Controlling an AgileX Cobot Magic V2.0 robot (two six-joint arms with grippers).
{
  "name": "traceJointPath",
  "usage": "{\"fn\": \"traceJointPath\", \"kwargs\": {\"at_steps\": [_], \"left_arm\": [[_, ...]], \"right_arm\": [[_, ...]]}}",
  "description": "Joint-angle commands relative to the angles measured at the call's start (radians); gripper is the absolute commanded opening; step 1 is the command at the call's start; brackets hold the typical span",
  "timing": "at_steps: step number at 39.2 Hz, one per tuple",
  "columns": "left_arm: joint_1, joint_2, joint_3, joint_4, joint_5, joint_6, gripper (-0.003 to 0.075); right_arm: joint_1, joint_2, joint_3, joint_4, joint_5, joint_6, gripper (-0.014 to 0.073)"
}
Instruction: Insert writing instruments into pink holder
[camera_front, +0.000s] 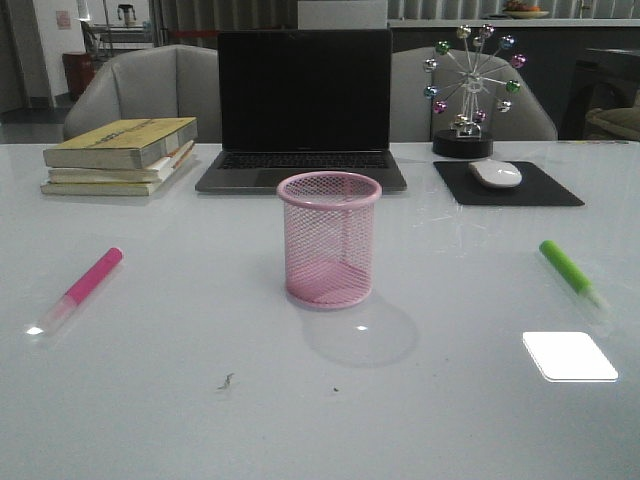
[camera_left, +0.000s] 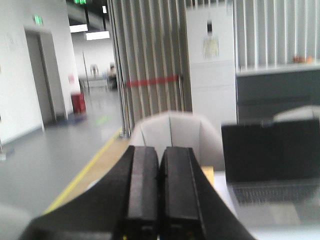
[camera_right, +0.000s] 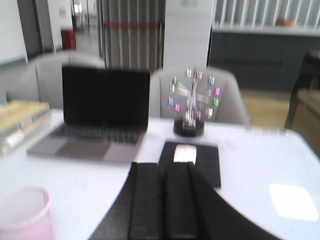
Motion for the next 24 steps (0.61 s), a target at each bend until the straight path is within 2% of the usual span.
{"fn": "traceJointPath", "kwargs": {"at_steps": [1, 6, 8, 14, 15, 17, 24], "left_arm": [[0.0, 0.071, -0.037, -0.001, 0.016, -0.01, 0.0099], [0.0, 0.153, -0.037, -0.009, 0.141, -0.01, 0.0166], [0.0, 0.18, -0.037, -0.013, 0.148, -0.01, 0.0211], [0.0, 0.204, -0.037, -0.043, 0.143, -0.01, 0.0421], [0.0, 0.204, -0.037, -0.047, 0.143, -0.01, 0.0435], [0.0, 0.204, -0.037, -0.057, 0.138, -0.01, 0.0437], [0.0, 0.209, -0.037, -0.059, 0.141, -0.01, 0.0437]], "right_arm": [[-0.001, 0.083, -0.039, -0.013, -0.063, 0.001, 0.0031], [-0.001, 0.182, -0.039, -0.013, -0.034, 0.001, 0.0034], [-0.001, 0.21, -0.039, -0.013, -0.034, 0.001, 0.0069], [-0.001, 0.255, -0.039, -0.013, -0.033, 0.001, 0.0359], [-0.001, 0.256, -0.039, -0.013, -0.042, 0.001, 0.0407], [-0.001, 0.257, -0.039, -0.013, -0.048, 0.001, 0.0449], [-0.001, 0.257, -0.039, -0.013, -0.033, 0.001, 0.0461]]}}
